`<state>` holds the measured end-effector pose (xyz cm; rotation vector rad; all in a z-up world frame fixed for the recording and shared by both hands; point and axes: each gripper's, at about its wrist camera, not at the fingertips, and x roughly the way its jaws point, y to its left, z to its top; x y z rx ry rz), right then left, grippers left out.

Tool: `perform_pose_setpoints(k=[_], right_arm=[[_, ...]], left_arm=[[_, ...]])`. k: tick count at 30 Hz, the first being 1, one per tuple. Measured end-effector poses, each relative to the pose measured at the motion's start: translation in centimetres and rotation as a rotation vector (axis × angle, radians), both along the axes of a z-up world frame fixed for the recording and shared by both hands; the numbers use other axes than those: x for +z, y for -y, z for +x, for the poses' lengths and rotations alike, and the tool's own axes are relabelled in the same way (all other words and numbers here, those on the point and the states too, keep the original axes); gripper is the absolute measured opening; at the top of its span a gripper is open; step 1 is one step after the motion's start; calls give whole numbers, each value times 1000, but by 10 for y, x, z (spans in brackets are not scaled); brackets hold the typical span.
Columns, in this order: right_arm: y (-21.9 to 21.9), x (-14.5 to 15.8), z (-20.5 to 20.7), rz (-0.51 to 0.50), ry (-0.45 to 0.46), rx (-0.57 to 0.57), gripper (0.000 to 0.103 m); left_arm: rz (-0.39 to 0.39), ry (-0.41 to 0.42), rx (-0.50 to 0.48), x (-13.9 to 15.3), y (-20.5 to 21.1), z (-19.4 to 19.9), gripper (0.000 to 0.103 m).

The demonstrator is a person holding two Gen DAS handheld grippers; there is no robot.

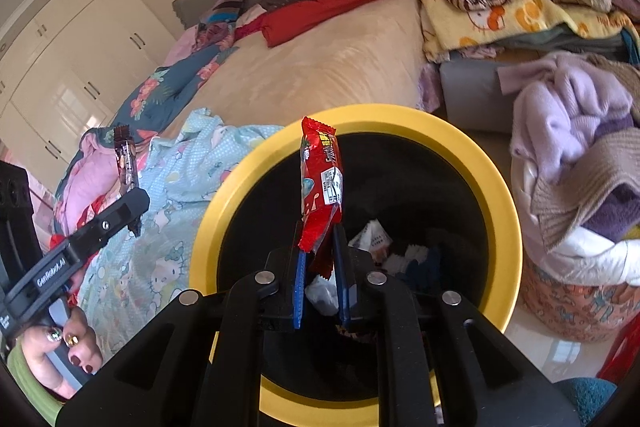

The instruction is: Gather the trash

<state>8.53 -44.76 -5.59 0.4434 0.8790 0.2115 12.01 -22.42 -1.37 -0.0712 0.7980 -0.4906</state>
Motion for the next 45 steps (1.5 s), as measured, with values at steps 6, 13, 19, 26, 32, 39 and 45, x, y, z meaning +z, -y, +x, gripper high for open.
perform_pose_setpoints(k=[6, 13, 19, 26, 32, 39, 45], right_arm=[[7, -4, -3, 15, -32, -5, 19], [9, -1, -9, 10, -40, -7, 36], [13, 2, -16, -2, -41, -28, 47], [12, 12, -22, -37, -12, -35, 49], [5, 23, -31, -78, 34, -33, 61], [-11, 33, -41, -110, 94, -38, 75], [-35, 42, -52, -147, 175, -39, 88]], left_arm=[[14, -44, -50, -13, 17, 4, 12], [27, -97, -93, -31, 32, 10, 13], [30, -131, -94, -41, 32, 12, 18], [18, -129, -79, -41, 26, 10, 40], [3, -114, -47, -38, 12, 5, 60], [0, -67, 11, -28, -14, -10, 81], [-1, -26, 73, -17, -42, -26, 92]])
